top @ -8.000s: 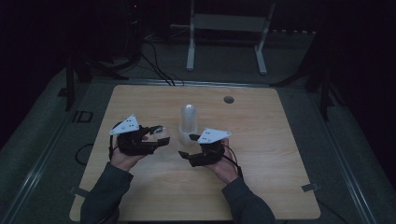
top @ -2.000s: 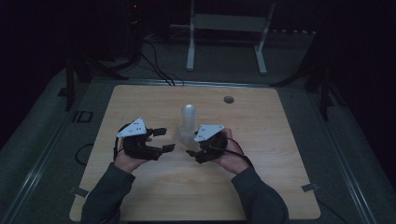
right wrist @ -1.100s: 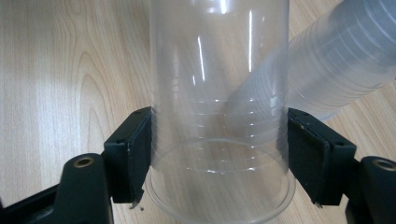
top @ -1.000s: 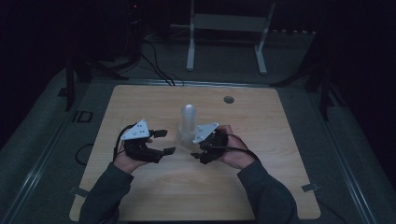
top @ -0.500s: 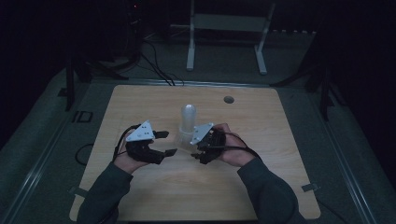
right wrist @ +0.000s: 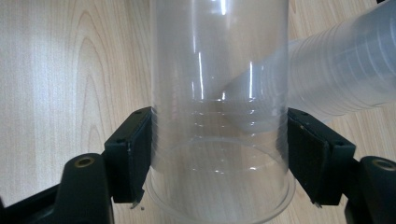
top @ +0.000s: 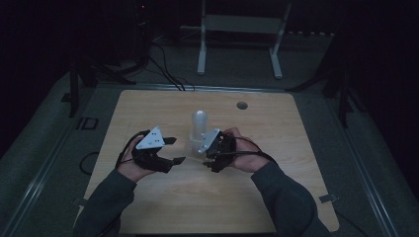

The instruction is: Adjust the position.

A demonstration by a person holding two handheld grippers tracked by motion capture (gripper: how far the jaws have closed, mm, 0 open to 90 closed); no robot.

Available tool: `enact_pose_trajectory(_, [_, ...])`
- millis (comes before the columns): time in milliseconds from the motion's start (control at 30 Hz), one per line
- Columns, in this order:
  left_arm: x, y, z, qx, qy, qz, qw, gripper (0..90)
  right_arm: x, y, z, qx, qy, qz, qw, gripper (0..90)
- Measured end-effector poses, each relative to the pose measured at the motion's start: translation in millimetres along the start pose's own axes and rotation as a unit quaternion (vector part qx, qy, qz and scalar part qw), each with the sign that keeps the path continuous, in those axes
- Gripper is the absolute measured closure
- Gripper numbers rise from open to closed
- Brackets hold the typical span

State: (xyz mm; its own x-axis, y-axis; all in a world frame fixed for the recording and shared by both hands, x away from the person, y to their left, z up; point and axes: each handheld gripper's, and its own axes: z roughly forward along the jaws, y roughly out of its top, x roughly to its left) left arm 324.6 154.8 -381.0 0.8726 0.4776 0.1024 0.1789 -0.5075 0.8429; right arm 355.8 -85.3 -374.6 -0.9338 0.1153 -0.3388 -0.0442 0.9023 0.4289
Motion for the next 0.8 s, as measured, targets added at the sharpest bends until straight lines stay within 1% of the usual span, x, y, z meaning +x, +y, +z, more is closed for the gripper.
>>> enact_pose_trajectory(33, [0.2, 2.9, -0.7, 0.011, 0.002, 0.008, 0.9999, 28.2, -0.4, 0.3, 0.2, 0.001, 0.0, -0.001, 1.0, 29.1])
enact_pose_trajectory(67, [0.2, 2.9, -0.7, 0.011, 0.002, 0.008, 0.9999, 28.1, -0.4, 0.3, 0.2, 0.001, 0.0, -0.001, 1.0, 29.1])
enact_pose_trajectory(167, [0.8, 7.0, -0.8, 0.021, 0.003, 0.016, 0.9996, 28.1, -0.5, 0.3, 1.1, 0.008, 0.003, -0.005, 1.0, 29.1])
enact_pose_trajectory(267, [0.2, 11.1, 0.6, 0.035, 0.006, 0.028, 0.999, 28.1, -1.9, -0.8, 2.1, 0.015, 0.002, -0.006, 0.9999, 29.1])
enact_pose_trajectory(333, [-0.4, 14.4, 2.8, 0.051, 0.006, 0.04, 0.9979, 28.0, -2.7, -1.2, 2.1, 0.018, 0.002, -0.008, 0.9998, 29.1])
enact_pose_trajectory(400, [-0.5, 15.3, 3.8, 0.056, 0.005, 0.043, 0.9975, 28.0, -2.8, -1.2, 1.8, 0.02, 0.003, -0.009, 0.9997, 29.1])
enact_pose_trajectory(467, [-1.3, 17.1, 6.3, 0.069, 0.006, 0.051, 0.9963, 28.0, -3.0, -1.2, 1.8, 0.023, 0.002, -0.011, 0.9997, 29.1])
enact_pose_trajectory(533, [-1.6, 17.5, 7.0, 0.073, 0.006, 0.054, 0.9959, 27.8, -3.1, -1.2, 1.9, 0.024, 0.003, -0.012, 0.9996, 29.1])
enact_pose_trajectory(567, [-2.4, 18.3, 7.9, 0.078, 0.004, 0.057, 0.9953, 27.6, -3.0, -1.2, 2.4, 0.027, 0.003, -0.01, 0.9996, 29.1])
enact_pose_trajectory(700, [-3.5, 19.6, 8.6, 0.084, 0.0, 0.063, 0.9945, 27.3, -2.2, -1.3, 3.4, 0.034, 0.0, -0.014, 0.9993, 29.1])
enact_pose_trajectory(767, [-4.1, 20.4, 9.3, 0.09, 0.0, 0.066, 0.9937, 27.3, -1.6, -0.8, 3.4, 0.039, 0.0, -0.019, 0.999, 29.1])
enact_pose_trajectory(800, [-4.5, 21.0, 10.2, 0.096, 0.001, 0.071, 0.9929, 27.3, -1.3, -0.5, 3.5, 0.041, -0.001, -0.02, 0.9989, 29.1])
